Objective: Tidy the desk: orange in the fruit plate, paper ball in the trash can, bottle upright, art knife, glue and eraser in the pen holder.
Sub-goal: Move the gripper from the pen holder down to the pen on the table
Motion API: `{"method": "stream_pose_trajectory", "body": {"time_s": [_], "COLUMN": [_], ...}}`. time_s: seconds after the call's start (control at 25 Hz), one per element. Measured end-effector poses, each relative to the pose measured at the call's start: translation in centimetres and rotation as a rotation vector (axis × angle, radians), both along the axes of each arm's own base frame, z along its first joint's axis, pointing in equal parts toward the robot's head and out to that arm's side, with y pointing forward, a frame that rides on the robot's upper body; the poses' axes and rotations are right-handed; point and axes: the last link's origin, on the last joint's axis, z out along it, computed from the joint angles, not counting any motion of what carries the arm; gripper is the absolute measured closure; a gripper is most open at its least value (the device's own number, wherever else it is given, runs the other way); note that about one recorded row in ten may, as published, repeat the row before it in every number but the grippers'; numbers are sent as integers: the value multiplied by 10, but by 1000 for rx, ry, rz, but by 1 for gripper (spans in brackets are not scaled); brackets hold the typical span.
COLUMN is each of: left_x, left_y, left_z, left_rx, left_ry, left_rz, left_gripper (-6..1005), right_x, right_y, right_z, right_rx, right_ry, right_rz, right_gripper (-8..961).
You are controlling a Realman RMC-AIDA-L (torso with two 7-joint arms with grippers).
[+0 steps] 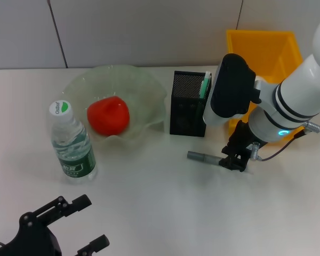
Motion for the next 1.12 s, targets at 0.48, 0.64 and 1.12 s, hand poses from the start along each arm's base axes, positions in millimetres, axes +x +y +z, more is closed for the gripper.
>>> {"method": "stream_pose_trajectory", "body": {"time_s": [0.48, 0.64, 1.12], "left_x": [0, 0, 1], "left_y": [0, 0, 0], "left_z": [0, 0, 1], "left_rx": [0, 0, 0], "left_ry": [0, -1, -6], "left_rz": [1, -2, -8], "left_gripper": [327, 327, 327], "right_x": [8, 11, 15], "right_y": [1, 1, 0], "right_z": [-4, -5, -6], "right_rx": [11, 8, -3], "right_ry": [6, 2, -9], "right_rz": [-17, -26, -37], "right_gripper": [728, 743, 789]}}
